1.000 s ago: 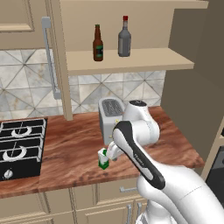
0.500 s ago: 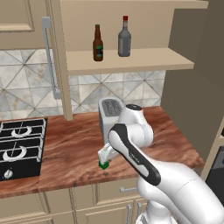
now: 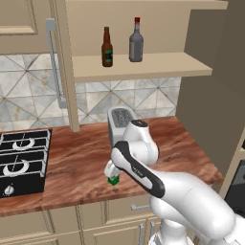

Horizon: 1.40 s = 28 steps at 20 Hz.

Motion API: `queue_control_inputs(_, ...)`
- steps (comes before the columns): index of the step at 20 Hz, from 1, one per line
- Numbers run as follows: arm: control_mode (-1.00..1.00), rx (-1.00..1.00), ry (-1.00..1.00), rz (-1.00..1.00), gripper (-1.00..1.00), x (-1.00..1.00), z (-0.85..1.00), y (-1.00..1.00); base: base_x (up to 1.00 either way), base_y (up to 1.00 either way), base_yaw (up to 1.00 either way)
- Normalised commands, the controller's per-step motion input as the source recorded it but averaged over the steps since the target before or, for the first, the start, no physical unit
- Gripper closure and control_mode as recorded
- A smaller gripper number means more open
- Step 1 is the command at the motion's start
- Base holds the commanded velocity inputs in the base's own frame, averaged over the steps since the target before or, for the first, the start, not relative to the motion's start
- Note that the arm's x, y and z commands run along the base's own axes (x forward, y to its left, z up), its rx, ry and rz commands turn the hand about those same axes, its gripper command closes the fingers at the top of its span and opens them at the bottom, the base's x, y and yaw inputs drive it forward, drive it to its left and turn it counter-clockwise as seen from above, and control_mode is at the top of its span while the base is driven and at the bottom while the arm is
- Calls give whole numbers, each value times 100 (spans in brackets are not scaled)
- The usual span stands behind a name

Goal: Sort all alcoholic drinks to one cabinet, and non-alcoholic drinks to the other.

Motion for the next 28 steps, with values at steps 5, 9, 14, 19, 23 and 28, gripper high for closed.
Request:
queue_control_inputs(5,-100,0,0,0,-100,19,-9,0,0,0,0)
queue_control_inputs(9,-100,0,0,0,-100,14,-10,0,0,0,0)
queue_control_inputs(14,-100,0,0,0,-100,14,-12,6,0,0,0)
queue_control_inputs(19,-100,0,0,0,-100,14,-9,13,0,0,0)
queue_control_inputs(23,-100,0,0,0,-100,16,-8,15,0,0,0)
queue_control_inputs(28,-100,0,0,0,-100,9,-8,4,0,0,0)
